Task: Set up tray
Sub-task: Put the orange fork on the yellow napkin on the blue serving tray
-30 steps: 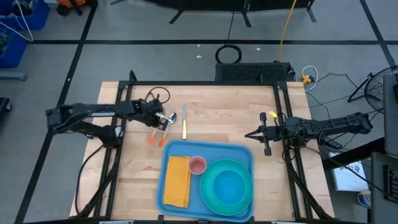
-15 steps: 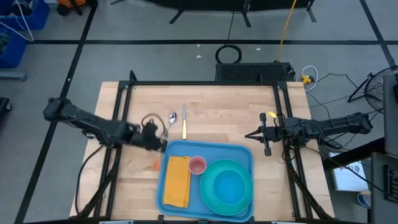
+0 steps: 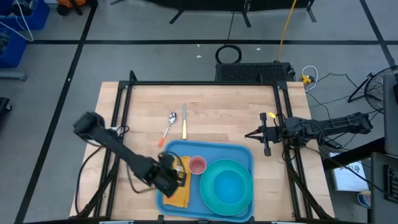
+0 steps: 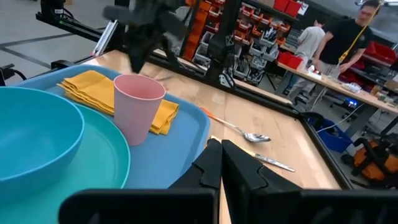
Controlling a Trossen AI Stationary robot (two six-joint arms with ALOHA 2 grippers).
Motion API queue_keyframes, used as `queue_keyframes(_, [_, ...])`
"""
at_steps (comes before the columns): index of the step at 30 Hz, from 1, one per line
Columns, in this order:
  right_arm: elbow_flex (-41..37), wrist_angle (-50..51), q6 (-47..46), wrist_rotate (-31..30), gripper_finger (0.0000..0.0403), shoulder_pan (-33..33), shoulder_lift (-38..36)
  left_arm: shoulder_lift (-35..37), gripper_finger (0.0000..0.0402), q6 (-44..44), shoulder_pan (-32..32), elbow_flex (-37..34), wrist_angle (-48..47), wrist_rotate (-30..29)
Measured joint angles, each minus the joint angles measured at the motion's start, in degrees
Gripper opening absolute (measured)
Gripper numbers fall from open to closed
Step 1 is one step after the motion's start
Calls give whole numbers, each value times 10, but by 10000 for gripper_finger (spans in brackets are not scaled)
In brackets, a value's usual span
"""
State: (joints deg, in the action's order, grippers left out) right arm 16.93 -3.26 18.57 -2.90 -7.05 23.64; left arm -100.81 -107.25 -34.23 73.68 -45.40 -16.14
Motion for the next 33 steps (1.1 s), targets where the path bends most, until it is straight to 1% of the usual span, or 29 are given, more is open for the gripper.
queue_keyframes(5, [0, -2, 0, 0, 0, 0, 0, -76, 10, -16, 3, 56, -1, 12])
queue_keyframes(9, [0, 1, -12, 0, 0, 0, 0, -105, 19, -39, 6, 76, 0, 15])
queue_keyframes(16, [0, 14, -13, 1, 0, 0, 0, -125, 31, -37, 22, 77, -21, 13])
queue_keyframes(24, [0, 14, -13, 1, 0, 0, 0, -125, 34, -12, 36, 63, -53, 31])
queue_keyframes(29, [0, 14, -13, 1, 0, 0, 0, -125, 34, -11, 39, 63, -50, 24])
queue_keyframes(33, [0, 14, -13, 1, 0, 0, 0, -135, 34, -28, 37, 63, -43, 25])
